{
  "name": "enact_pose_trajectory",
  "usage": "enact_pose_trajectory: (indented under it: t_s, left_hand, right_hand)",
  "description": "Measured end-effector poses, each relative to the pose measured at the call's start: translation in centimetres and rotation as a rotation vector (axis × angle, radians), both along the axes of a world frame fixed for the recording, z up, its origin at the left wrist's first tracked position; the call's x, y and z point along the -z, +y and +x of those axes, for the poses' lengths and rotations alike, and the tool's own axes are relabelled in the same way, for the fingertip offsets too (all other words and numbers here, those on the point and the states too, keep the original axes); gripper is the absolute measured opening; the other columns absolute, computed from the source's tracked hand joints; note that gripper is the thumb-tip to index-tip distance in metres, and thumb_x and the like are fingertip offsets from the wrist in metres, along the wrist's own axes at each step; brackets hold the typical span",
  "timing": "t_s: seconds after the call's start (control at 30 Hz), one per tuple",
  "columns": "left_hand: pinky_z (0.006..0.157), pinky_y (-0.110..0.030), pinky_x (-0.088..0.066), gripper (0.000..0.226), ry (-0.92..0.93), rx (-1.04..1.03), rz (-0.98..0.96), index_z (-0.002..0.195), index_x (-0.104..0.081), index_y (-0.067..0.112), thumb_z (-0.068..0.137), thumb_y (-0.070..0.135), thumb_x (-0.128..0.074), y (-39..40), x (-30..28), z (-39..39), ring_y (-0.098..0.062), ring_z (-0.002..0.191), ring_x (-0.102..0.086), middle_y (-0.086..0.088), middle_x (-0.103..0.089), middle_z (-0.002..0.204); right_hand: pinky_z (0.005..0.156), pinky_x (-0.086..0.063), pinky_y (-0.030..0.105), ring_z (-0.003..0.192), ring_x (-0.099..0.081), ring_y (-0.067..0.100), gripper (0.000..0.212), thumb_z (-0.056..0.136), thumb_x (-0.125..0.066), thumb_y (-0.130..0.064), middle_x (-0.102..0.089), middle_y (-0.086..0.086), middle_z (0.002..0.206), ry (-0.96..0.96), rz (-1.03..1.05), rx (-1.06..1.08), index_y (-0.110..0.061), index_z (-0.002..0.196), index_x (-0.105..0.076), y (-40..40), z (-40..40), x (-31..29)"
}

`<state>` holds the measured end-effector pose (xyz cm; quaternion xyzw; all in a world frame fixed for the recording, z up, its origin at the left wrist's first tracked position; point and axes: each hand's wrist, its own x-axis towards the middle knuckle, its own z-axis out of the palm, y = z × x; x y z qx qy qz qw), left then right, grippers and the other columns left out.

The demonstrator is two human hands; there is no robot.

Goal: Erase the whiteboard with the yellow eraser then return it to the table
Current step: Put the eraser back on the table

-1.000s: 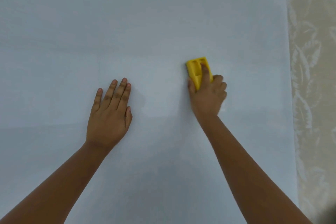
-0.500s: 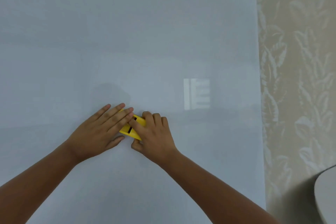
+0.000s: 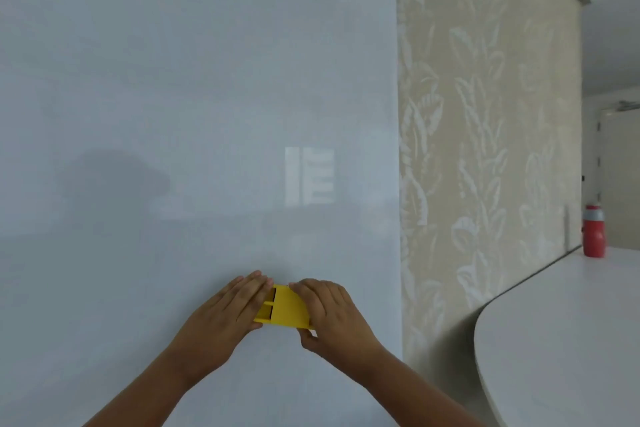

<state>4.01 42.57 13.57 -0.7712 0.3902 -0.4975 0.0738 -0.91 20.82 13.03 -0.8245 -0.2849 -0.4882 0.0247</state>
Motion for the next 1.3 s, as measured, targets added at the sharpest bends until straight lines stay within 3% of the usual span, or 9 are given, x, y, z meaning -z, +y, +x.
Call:
enact_pose_trajectory:
  t_s: [0.13, 0.33, 0.47, 0.53, 0.6, 0.77, 0.93, 1.1, 1.3]
  left_hand:
    - [0.112, -0.033, -0.019, 0.048, 0.079, 0.125, -0.031, 0.13, -0.04, 0.003, 0.103, 0.032, -0.013, -7.1, 2.1, 0.7, -0.025, 0.113, -0.059, -0.013, -0.063, 0.122]
    - [0.084, -0.03, -0.052, 0.059, 0.212, 0.27, -0.022, 0.126, -0.052, 0.003, 0.101, 0.035, -0.01, -20.5, 4.6, -0.4, -0.024, 0.107, -0.064, -0.013, -0.064, 0.12]
    - [0.076, -0.028, -0.055, 0.047, 0.295, 0.406, 0.027, 0.123, -0.058, 0.001, 0.082, 0.025, -0.06, -28.1, 6.3, -2.5, -0.025, 0.106, -0.064, -0.015, -0.063, 0.121]
    - [0.073, -0.026, -0.056, 0.07, 0.366, 0.47, 0.048, 0.125, -0.058, 0.001, 0.062, 0.015, -0.085, -31.5, 7.4, -4.0, -0.025, 0.106, -0.064, -0.014, -0.059, 0.125]
    - [0.071, -0.024, -0.056, 0.08, 0.417, 0.479, 0.068, 0.124, -0.059, 0.002, 0.051, 0.015, -0.09, -33.5, 8.0, -4.9, -0.022, 0.103, -0.066, -0.01, -0.051, 0.127]
    - [0.077, -0.023, -0.056, 0.077, 0.418, 0.576, 0.164, 0.125, -0.058, 0.003, 0.058, 0.03, -0.088, -40.4, 11.0, -7.1, -0.017, 0.105, -0.064, -0.007, -0.056, 0.122]
    - [0.066, -0.015, -0.055, 0.073, 0.555, 0.63, 0.24, 0.121, -0.062, 0.007, 0.057, 0.028, -0.089, -44.4, 14.1, -8.8, -0.011, 0.093, -0.068, -0.005, -0.066, 0.113]
    - [0.105, -0.025, -0.037, 0.062, 0.763, 0.61, 0.298, 0.15, -0.011, 0.013, 0.099, 0.027, -0.041, -47.2, 17.3, -8.8, -0.016, 0.134, -0.035, -0.002, -0.02, 0.153]
    - [0.106, -0.02, -0.031, 0.059, 0.854, 0.636, 0.306, 0.151, -0.008, 0.016, 0.1, 0.025, -0.037, -48.8, 19.6, -8.6, -0.012, 0.134, -0.031, 0.001, -0.018, 0.153]
  right_hand:
    - [0.084, -0.052, 0.025, 0.094, -0.065, 0.017, 0.06, 0.058, -0.078, -0.02, -0.066, 0.001, 0.107, 0.065, -0.015, 0.121, -0.014, 0.113, -0.055, -6.0, -1.8, 1.8]
    - [0.081, -0.053, 0.022, 0.092, -0.067, 0.011, 0.066, 0.049, -0.085, -0.028, -0.069, -0.004, 0.104, 0.17, 0.04, 0.414, -0.016, 0.11, -0.062, -16.9, -6.5, 3.7]
    - [0.082, -0.053, 0.025, 0.095, -0.068, 0.015, 0.065, 0.054, -0.086, -0.025, -0.07, 0.001, 0.107, 0.244, 0.11, 0.542, -0.012, 0.113, -0.062, -23.0, -10.7, 5.4]
    - [0.097, -0.044, 0.029, 0.114, -0.058, 0.02, 0.064, 0.071, -0.077, -0.024, -0.059, 0.005, 0.127, 0.34, 0.182, 0.595, -0.012, 0.128, -0.05, -25.8, -12.9, 6.5]
    - [0.107, -0.032, 0.026, 0.128, -0.042, 0.017, 0.063, 0.085, -0.063, -0.027, -0.041, 0.001, 0.142, 0.415, 0.237, 0.64, -0.018, 0.139, -0.033, -27.8, -14.1, 7.5]
    - [0.101, -0.036, 0.025, 0.127, -0.039, 0.014, 0.062, 0.087, -0.06, -0.03, -0.037, -0.004, 0.141, 0.536, 0.322, 0.75, -0.025, 0.141, -0.029, -32.8, -18.4, 10.1]
    - [0.099, -0.038, 0.029, 0.128, -0.037, 0.016, 0.062, 0.088, -0.059, -0.031, -0.035, -0.005, 0.143, 0.691, 0.414, 0.831, -0.027, 0.141, -0.028, -36.4, -20.7, 12.6]
    - [0.105, -0.035, 0.033, 0.132, -0.034, 0.017, 0.061, 0.089, -0.057, -0.03, -0.032, -0.003, 0.147, 0.842, 0.476, 0.854, -0.025, 0.142, -0.026, -38.3, -21.3, 14.5]
    - [0.109, -0.029, 0.031, 0.136, -0.027, 0.015, 0.061, 0.091, -0.054, -0.028, -0.028, -0.003, 0.15, 0.961, 0.486, 0.841, -0.024, 0.144, -0.023, -39.9, -21.2, 16.1]
